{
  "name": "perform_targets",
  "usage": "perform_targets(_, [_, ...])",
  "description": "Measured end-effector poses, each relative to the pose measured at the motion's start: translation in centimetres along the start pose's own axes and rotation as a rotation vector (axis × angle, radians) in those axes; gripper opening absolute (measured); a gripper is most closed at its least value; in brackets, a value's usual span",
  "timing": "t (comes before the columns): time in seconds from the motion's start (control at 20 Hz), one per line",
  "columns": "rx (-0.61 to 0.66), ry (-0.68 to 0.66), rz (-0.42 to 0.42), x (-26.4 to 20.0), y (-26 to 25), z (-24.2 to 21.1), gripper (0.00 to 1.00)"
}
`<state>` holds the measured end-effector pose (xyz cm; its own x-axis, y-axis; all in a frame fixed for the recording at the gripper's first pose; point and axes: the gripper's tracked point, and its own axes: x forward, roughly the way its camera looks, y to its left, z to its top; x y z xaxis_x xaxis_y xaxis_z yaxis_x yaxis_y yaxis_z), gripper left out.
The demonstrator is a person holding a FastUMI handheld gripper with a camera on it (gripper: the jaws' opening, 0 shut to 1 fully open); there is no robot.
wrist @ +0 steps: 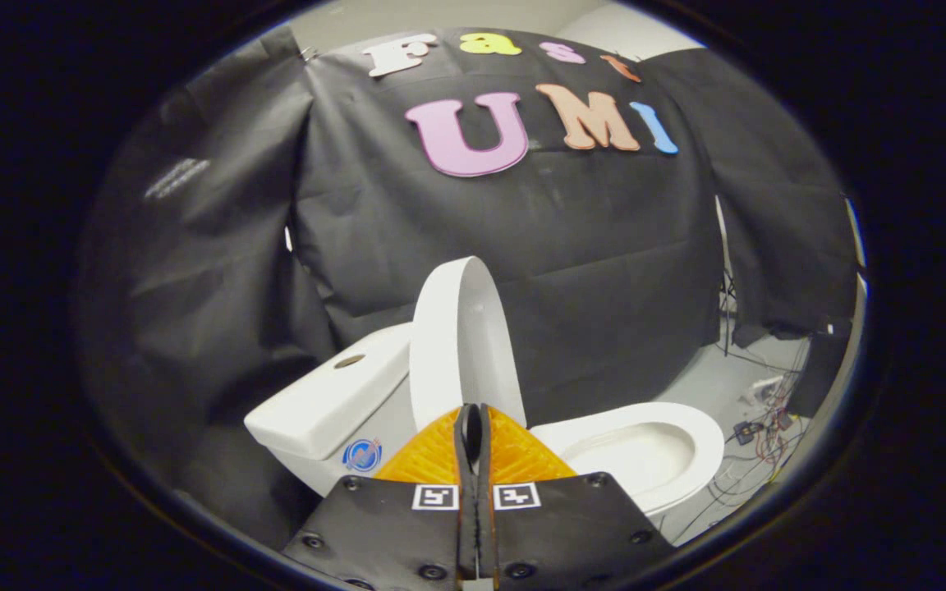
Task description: Open the toilet lid.
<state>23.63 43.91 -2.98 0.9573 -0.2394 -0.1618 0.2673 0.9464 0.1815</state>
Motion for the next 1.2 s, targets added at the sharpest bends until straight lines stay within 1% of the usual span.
perform_targets(0.45, [-0.079,-0.007,0.014,0.4,2.4,-0.3,0.01])
perform_targets(0.7, [-0.028,-0.015,0.026,0.6,3.8,-0.6,0.01])
perform_targets(1.0, [-0.111,-0.016,0.013,0.8,6.0,-1.0,0.01])
perform_targets(1.15, [-0.161,-0.027,-0.004,0.7,6.2,-1.1,0.01])
perform_targets(1.2, [-0.154,-0.035,0.017,0.7,6.7,-1.2,0.01])
